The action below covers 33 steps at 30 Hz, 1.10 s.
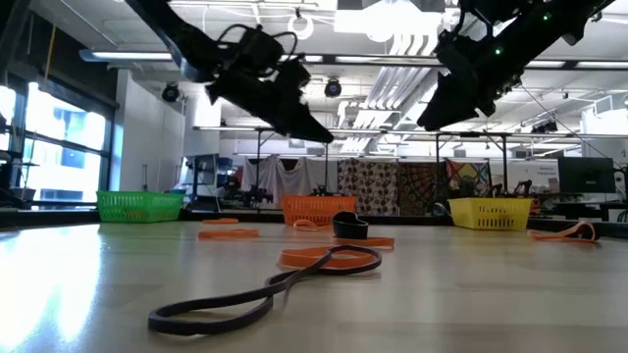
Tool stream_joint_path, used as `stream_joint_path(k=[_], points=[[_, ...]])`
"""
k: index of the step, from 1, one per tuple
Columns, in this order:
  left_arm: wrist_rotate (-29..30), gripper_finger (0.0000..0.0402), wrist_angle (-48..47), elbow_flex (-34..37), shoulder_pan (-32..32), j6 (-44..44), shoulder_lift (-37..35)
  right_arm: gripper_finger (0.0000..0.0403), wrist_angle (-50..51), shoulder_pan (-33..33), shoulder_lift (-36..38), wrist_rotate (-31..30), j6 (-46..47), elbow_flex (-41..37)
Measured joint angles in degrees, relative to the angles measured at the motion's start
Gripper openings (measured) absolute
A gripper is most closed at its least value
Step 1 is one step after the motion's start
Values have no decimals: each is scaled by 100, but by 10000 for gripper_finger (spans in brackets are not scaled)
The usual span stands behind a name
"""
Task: Sort rubber bands into baskets
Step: Put the middle left orange rubber band into the green bin
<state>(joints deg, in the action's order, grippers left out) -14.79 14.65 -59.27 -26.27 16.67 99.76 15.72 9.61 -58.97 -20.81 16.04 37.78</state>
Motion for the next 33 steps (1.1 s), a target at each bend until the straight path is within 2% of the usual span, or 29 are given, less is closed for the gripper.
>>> stream_joint_path(k=[5,11,15,18,20,27,33], points=[[-1,76,-179,840,308,-92,-858,162,-257,-116,-271,-3,0,-2],[67,76,-548,1777,900,-794,-1832,162,-567,-124,-633,4,-134,-1],[838,76,-776,2222,1461,-1046,-2300,162,-682,-132,-805,20,-240,-2],[1476,76,-1107,2428,1882,-1261,-2452,162,-710,-143,-871,25,-260,-2],[1688,76,-1352,2468,2142,-1417,-2480,162,-712,-143,-893,23,-261,-2],[1883,80,-1692,2483,2751,-2158,-2287,162,-845,-140,-895,23,-304,-1],[2182,118,-1668,2481,2875,-2699,-2028,162,-972,-143,-895,23,-368,-2]])
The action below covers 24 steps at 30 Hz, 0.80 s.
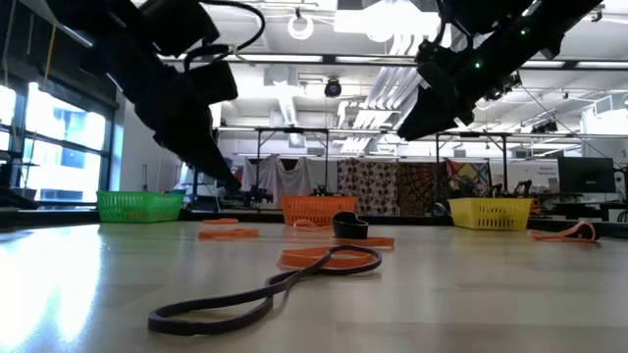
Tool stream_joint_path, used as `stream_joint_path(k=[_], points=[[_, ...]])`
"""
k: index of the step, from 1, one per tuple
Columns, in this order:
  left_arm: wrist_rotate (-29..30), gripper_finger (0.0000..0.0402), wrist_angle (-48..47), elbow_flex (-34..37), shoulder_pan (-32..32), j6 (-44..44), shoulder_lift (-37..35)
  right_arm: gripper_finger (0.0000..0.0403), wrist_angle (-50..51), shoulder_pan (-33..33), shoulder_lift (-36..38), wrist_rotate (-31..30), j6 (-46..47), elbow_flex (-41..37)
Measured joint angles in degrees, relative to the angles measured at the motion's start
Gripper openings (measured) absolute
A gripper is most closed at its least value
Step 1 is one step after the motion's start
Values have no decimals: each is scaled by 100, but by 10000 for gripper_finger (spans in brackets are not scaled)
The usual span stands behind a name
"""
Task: Sort rubber bands into baskets
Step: Put the middle left orange rubber band into the green bin
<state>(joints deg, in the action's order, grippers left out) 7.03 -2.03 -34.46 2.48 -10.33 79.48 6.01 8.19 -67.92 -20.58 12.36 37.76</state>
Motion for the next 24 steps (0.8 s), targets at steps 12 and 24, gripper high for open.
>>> stream_joint_path(k=[12,24], points=[[-42,200,-32,-2,146,-802,883,162,-31,0,0,165,0,2],[519,180,11,-22,225,-1122,1198,162,-79,0,2,169,17,0]])
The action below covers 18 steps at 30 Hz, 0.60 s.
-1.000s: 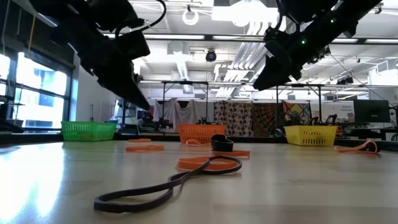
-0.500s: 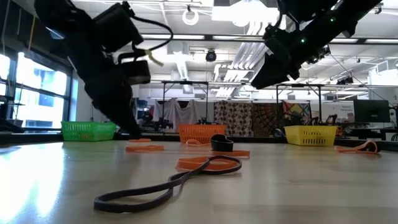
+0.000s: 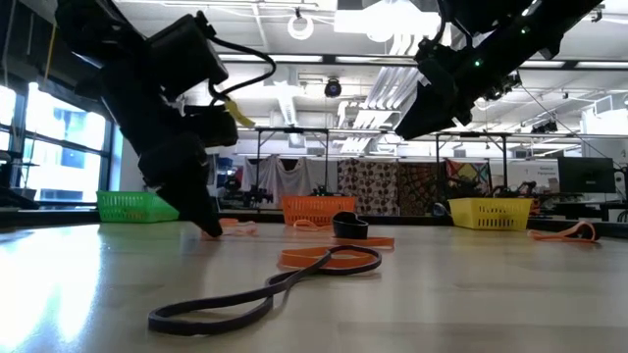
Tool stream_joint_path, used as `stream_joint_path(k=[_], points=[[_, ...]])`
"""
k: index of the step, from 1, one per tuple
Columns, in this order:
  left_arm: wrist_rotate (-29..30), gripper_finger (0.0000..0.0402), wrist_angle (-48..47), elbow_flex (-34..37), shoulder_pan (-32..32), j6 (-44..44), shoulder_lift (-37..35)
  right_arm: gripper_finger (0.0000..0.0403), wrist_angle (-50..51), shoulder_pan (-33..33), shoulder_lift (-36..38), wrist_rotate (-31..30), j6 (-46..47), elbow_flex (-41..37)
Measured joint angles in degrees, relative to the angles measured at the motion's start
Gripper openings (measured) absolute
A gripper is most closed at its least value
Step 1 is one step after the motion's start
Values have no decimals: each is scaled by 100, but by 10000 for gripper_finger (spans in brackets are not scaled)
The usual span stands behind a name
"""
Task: Sort rubber bands into baskets
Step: Put the middle left orange rubber band into the green bin
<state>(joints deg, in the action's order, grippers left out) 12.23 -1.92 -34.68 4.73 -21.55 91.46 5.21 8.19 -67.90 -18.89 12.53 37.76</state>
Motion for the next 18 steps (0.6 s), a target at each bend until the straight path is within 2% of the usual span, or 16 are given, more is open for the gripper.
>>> stream_joint_path(k=[3,10,18], points=[[29,140,-23,4,-4,242,-41,162,0,0,0,0,0,0],[252,17,-189,-20,-35,517,-461,162,0,0,0,0,1,1],[339,4,-634,-22,-561,519,-1373,162,0,0,0,0,2,2]])
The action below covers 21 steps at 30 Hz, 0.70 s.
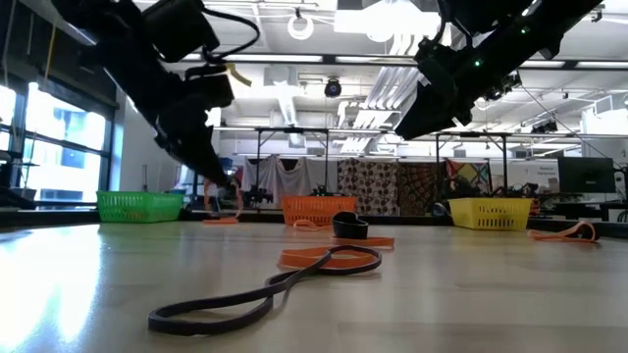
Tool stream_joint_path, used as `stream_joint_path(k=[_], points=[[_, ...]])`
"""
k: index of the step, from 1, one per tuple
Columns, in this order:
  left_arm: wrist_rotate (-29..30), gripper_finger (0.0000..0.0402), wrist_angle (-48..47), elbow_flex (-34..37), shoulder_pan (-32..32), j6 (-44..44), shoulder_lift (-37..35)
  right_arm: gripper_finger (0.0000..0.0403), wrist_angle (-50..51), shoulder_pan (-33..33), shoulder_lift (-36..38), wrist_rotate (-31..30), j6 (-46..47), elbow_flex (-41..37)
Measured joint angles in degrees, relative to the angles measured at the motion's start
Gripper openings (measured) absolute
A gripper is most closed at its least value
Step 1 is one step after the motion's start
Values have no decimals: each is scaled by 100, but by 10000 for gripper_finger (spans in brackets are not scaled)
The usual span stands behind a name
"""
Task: Sort rubber bands into baskets
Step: Put the middle left orange rubber band into the green bin
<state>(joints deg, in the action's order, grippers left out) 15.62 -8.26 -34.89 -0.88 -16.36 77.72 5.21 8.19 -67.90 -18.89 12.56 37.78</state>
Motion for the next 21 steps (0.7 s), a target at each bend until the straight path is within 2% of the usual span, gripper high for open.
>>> stream_joint_path(k=[12,16,21], points=[[52,3,-1514,-6,-1941,2,-1766,162,-37,0,0,-1,0,0],[230,3,-1882,-49,-2601,48,-2033,162,-57,0,0,-1,0,0],[372,3,-2669,-462,-3471,59,-1977,162,-196,0,0,-1,0,0]])
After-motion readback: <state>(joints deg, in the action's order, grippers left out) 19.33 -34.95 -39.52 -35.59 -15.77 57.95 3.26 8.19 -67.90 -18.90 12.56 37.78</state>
